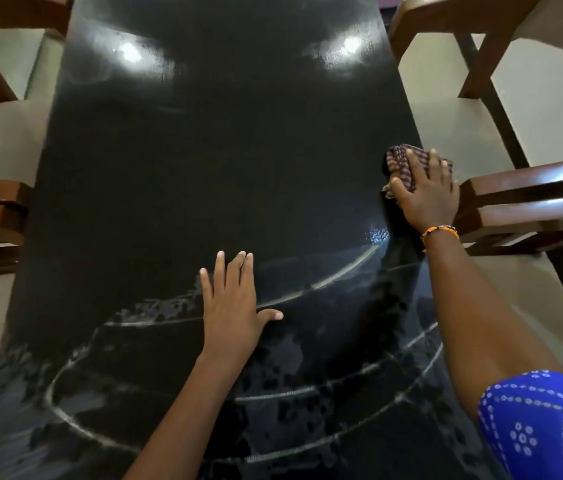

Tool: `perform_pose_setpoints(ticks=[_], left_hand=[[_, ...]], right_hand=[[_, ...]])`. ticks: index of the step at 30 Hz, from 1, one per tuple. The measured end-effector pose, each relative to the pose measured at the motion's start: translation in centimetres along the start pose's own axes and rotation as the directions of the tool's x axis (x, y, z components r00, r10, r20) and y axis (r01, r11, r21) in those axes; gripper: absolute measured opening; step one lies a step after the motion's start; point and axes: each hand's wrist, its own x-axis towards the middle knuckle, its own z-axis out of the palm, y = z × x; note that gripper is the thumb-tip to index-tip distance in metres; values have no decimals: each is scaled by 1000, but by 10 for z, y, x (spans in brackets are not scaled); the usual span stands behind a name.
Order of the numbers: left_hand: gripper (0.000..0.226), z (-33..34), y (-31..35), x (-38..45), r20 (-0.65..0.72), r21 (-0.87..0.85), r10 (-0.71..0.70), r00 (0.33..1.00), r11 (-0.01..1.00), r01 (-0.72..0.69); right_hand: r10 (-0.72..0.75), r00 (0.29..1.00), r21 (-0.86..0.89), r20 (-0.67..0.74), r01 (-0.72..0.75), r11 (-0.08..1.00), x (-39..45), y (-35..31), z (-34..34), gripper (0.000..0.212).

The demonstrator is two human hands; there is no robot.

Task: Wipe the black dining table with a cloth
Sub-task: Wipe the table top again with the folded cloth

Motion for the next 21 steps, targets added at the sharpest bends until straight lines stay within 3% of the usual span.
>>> perform_pose_setpoints(ticks=[5,10,13,17,21], left_hand=[[104,0,0,3,0,0,-5,1000,1000,5],[103,2,-1,2,1,-21,5,1000,1000,-5],[97,3,-3,-2,-30,-28,-4,1000,1000,3],[84,9,4,-16,-117,-60,22,993,998,-30],[85,15,22,-23,-115,-19,89,989,996,-91]], right_hand=[[22,999,-36,-37,-23,999,-30,-44,14,60],[-189,982,33,26,189,982,-72,-128,32,65],[-408,909,67,85,403,913,-100,-169,41,65],[-612,779,52,138,611,790,-112,-154,40,63],[-572,812,6,118,575,818,-104,-98,24,63]])
